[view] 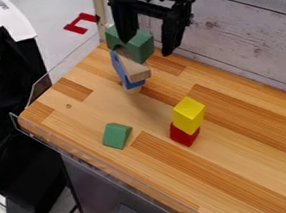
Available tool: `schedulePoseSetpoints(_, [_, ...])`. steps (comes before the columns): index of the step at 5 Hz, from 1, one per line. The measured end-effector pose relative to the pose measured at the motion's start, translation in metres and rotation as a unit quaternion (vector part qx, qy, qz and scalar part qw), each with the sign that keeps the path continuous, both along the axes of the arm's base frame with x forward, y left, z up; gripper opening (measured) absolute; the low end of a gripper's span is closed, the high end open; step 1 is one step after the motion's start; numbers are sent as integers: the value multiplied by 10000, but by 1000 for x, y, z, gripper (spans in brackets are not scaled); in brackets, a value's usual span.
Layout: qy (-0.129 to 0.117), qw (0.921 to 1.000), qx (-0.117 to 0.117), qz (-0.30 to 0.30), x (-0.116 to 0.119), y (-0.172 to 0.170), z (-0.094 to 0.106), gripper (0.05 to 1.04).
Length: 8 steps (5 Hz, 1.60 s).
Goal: Move the blue arc from the tower
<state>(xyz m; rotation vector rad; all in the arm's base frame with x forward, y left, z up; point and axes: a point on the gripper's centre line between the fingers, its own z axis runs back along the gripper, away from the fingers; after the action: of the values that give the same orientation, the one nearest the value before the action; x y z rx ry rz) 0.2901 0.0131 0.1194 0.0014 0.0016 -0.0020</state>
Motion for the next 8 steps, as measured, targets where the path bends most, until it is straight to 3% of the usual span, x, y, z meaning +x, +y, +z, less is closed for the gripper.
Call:
schedulePoseSetpoints(1, [160, 9999, -21, 13, -3, -1, -9, 999])
schedulePoseSetpoints(2, [267, 9986, -193, 416, -2, 4, -10, 999])
schedulePoseSetpoints(3, [181, 9927, -542, 1058, 1, 18, -9, 999])
schedulePoseSetpoints(4, [-15, 9826, -759, 1697, 8, 27, -3, 999])
schedulePoseSetpoints(5, [-18, 9682, -1066, 2264, 18, 35, -7, 999])
schedulePoseSetpoints(6, [20, 9386, -1202, 3235, 20, 43, -8, 999])
schedulePoseSetpoints(8, [445, 8843, -840, 4572, 19, 50, -15, 999])
